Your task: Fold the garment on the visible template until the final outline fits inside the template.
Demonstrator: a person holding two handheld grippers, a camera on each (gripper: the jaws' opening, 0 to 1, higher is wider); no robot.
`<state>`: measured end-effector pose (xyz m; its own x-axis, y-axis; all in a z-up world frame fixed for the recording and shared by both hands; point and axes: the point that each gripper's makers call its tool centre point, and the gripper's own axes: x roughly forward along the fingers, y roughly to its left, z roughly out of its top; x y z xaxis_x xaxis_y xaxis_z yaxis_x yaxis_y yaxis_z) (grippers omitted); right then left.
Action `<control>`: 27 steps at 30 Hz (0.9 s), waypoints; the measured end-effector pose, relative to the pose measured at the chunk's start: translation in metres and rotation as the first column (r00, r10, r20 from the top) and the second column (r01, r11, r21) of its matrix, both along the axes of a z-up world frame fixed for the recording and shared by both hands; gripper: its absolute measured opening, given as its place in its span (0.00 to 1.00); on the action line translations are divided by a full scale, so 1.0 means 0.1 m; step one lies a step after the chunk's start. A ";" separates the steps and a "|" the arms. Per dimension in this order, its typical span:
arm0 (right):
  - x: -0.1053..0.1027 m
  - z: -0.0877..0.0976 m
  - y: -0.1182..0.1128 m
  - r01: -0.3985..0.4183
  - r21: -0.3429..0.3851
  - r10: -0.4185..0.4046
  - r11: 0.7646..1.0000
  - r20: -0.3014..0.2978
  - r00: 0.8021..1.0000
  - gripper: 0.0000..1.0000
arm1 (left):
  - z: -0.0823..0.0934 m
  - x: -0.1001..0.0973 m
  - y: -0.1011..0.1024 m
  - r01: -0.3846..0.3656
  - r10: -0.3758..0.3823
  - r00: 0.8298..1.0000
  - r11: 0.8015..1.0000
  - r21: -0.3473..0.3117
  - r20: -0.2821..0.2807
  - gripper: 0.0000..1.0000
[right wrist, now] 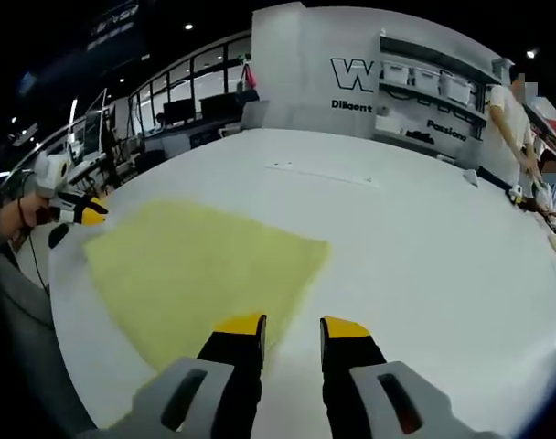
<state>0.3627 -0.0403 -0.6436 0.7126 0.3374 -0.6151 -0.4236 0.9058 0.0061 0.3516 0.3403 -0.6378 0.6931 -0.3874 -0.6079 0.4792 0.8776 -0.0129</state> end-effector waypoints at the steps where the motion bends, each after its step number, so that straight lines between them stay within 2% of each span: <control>1: -0.02 -0.01 -0.01 0.001 0.001 -0.001 1.000 -0.004 1.000 0.18 | -0.01 -0.03 0.00 -0.001 0.001 1.000 1.000 -0.007 -0.008 0.21; 6: -0.18 -0.09 -0.02 0.003 0.025 -0.001 1.000 -0.041 0.999 0.18 | -0.08 -0.19 -0.03 -0.028 0.023 0.997 0.997 -0.069 -0.071 0.22; 9: -0.28 -0.10 0.00 0.003 0.047 -0.001 0.999 -0.052 0.999 0.18 | -0.09 -0.26 -0.06 -0.026 0.017 0.996 0.995 -0.095 -0.085 0.24; 12: -0.37 -0.12 0.05 -0.006 0.086 0.012 0.996 -0.066 0.998 0.18 | -0.12 -0.34 -0.10 -0.031 0.015 0.992 0.991 -0.128 -0.124 0.24; 14: -0.44 -0.12 0.10 0.002 0.132 0.008 0.991 -0.081 0.997 0.19 | -0.13 -0.40 -0.15 -0.064 0.033 0.987 0.978 -0.197 -0.159 0.23; 16: -0.49 -0.15 0.12 -0.002 0.146 0.015 0.989 -0.090 0.996 0.18 | -0.16 -0.44 -0.16 -0.087 0.046 0.981 0.971 -0.221 -0.187 0.23; 22: -0.57 -0.16 0.20 0.001 0.204 0.023 0.979 -0.114 0.993 0.17 | -0.16 -0.51 -0.18 -0.127 0.067 0.974 0.951 -0.282 -0.214 0.21; 27: -0.62 -0.16 0.30 -0.024 0.251 0.060 0.968 -0.136 0.989 0.14 | -0.18 -0.53 -0.20 -0.144 0.068 0.969 0.938 -0.317 -0.239 0.19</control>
